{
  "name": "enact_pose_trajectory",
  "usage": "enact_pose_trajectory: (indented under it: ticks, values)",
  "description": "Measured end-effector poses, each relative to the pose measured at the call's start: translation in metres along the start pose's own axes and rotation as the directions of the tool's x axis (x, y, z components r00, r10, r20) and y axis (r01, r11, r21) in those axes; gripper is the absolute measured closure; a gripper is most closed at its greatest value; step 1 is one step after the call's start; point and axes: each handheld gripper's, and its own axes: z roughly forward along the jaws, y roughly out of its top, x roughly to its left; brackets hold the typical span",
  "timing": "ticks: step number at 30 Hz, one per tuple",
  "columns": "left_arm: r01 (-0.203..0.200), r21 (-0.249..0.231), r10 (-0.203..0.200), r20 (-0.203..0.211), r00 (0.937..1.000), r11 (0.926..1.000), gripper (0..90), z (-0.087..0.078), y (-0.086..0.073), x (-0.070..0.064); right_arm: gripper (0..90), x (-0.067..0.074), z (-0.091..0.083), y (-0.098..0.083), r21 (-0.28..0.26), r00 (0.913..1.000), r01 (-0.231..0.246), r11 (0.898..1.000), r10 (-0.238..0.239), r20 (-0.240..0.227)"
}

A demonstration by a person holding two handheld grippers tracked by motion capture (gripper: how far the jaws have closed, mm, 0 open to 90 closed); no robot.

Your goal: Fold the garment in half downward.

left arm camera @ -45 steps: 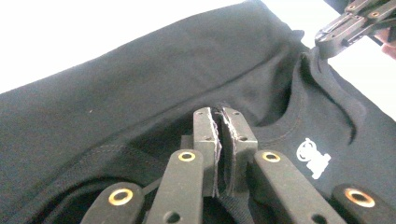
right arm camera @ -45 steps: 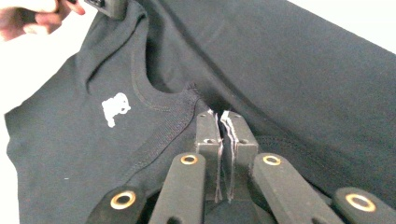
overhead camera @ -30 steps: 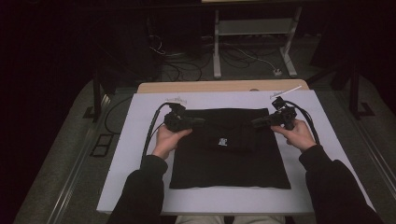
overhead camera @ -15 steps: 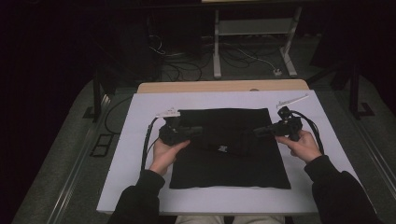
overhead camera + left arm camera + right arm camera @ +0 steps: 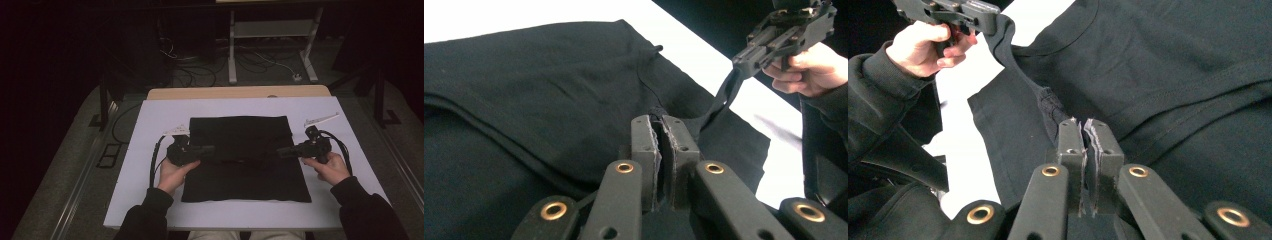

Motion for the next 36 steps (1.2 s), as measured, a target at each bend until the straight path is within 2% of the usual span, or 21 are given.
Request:
enact_pose_trajectory:
  ticks: [2,4,16,30,36]
  values:
    - [-0.011,0.019,0.011,-0.003,0.9999,0.9998,84.1,0.001,-0.002,-0.002,84.9,0.001,0.001,-0.002,0.007,1.0000,-0.008,1.000,0.008,-0.003]
    - [-0.003,0.017,0.003,0.009,1.0000,0.9999,84.1,0.000,-0.004,-0.005,84.9,0.003,0.001,-0.005,0.007,0.9999,-0.013,1.000,0.013,-0.011]
    - [-0.012,0.063,0.010,0.030,0.9995,0.9980,84.1,-0.004,-0.018,-0.015,84.9,0.018,0.001,-0.020,0.039,0.9995,0.000,0.999,0.001,-0.030]
    - [-0.019,0.099,0.014,0.051,0.9986,0.9949,83.9,-0.008,-0.027,-0.027,84.9,0.031,-0.005,-0.029,0.041,0.9985,0.015,0.999,-0.013,-0.054]
    - [-0.022,0.116,0.016,0.056,0.9983,0.9930,83.9,-0.010,-0.030,-0.030,84.8,0.035,-0.001,-0.035,0.072,0.9978,0.028,0.997,-0.023,-0.062]
